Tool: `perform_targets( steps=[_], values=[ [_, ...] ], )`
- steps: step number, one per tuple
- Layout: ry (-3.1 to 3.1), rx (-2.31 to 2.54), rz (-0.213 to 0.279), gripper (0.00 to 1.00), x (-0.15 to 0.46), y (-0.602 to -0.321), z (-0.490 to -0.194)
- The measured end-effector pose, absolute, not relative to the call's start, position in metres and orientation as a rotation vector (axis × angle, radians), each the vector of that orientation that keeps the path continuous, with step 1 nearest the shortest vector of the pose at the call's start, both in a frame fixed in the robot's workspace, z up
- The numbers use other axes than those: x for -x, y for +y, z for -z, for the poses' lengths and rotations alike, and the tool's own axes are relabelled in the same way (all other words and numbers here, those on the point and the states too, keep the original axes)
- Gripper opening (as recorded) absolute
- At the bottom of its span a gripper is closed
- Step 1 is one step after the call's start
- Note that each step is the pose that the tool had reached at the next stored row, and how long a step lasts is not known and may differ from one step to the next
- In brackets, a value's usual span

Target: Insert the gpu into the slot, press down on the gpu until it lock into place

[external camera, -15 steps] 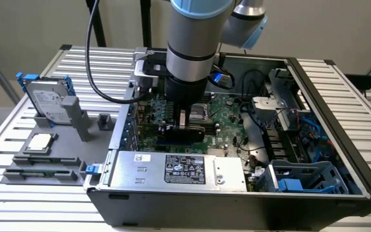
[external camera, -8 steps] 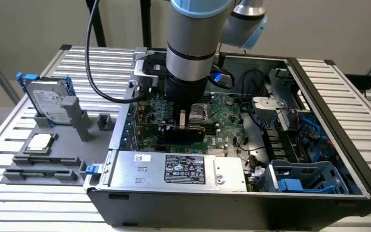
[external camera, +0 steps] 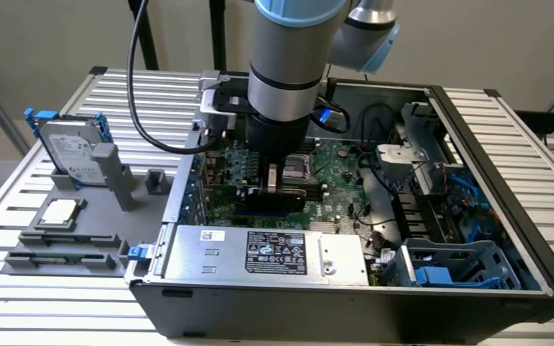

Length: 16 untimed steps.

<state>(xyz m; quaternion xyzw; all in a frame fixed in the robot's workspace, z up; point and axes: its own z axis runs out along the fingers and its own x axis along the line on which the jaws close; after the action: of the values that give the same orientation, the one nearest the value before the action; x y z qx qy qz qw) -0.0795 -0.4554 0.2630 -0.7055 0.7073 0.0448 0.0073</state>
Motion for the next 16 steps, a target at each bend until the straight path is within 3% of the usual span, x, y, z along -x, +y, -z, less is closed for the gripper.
perform_targets(
  steps=[16],
  values=[
    [2.211, 2.209, -0.141, 0.26, 0.0794, -0.4555, -0.2565]
  ],
)
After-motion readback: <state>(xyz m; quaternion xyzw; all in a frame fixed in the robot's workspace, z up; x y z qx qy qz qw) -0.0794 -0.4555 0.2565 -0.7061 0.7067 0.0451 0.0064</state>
